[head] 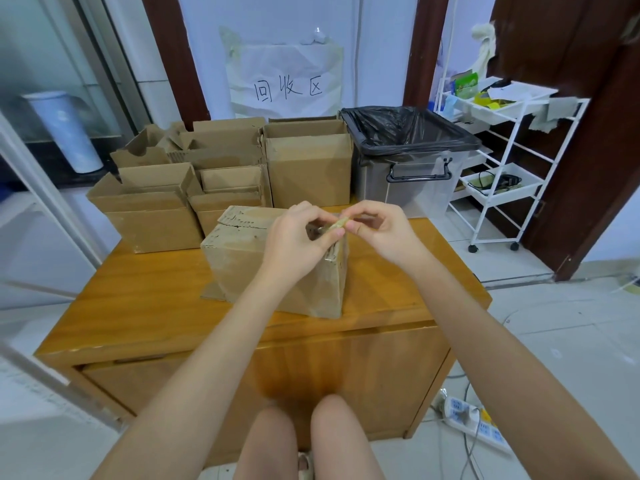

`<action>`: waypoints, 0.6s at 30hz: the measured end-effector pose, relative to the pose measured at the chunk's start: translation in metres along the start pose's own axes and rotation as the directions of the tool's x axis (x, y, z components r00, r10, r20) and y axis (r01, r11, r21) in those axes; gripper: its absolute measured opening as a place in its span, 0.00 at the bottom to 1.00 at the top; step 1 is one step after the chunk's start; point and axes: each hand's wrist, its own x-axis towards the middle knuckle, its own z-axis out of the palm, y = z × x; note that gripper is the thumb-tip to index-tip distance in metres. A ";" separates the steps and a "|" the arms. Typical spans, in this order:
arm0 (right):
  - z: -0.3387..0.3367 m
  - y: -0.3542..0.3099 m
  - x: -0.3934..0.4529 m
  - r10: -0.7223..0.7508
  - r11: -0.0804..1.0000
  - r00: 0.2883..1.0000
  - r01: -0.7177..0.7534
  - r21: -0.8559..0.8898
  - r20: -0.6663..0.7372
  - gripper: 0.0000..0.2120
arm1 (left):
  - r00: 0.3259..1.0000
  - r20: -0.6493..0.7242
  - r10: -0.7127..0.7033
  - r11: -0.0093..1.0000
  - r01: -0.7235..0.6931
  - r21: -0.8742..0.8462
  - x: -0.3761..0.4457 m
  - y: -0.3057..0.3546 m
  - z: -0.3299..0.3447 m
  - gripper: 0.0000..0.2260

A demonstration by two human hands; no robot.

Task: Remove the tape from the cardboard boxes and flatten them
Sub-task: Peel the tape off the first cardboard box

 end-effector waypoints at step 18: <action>0.022 0.021 -0.013 0.256 0.965 0.954 -0.262 -0.021 -0.155 0.11 | 0.978 0.043 -0.205 0.957 0.210 -0.203 0.017 -0.001 0.004 0.06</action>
